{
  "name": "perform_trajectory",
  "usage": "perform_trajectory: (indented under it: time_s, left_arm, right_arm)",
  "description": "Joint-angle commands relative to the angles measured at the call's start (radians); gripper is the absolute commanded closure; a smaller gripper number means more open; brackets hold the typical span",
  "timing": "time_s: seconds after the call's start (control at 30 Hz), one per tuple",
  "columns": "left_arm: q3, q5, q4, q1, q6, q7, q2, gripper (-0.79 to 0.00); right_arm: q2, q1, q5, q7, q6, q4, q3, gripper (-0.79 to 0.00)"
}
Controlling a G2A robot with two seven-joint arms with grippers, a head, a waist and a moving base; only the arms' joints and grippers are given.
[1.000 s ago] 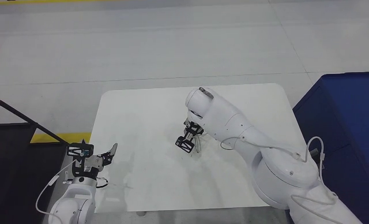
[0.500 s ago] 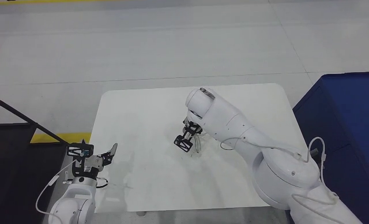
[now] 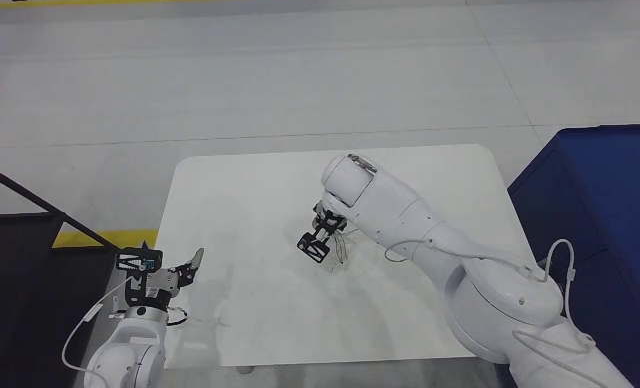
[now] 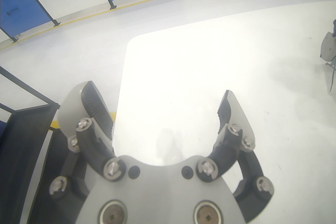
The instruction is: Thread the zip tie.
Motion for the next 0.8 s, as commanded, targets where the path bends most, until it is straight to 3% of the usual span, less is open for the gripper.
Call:
perform_trajectory:
  time_s: [0.0,0.53,0.77]
  left_arm:
    - [0.0,0.0,0.0,0.0,0.0,0.0,0.0,-0.785]
    - [0.0,0.0,0.0,0.0,0.0,0.0,0.0,-0.785]
    - [0.0,0.0,0.0,0.0,0.0,0.0,0.0,-0.785]
  right_arm:
    - [0.009,-0.002,0.013,0.006,0.0,-0.016,0.002,-0.169]
    - [0.08,0.003,0.116,0.078,0.0,-0.134,-0.029,-0.151]
    - [0.108,0.01,0.171,0.107,0.0,-0.176,-0.047,-0.108]
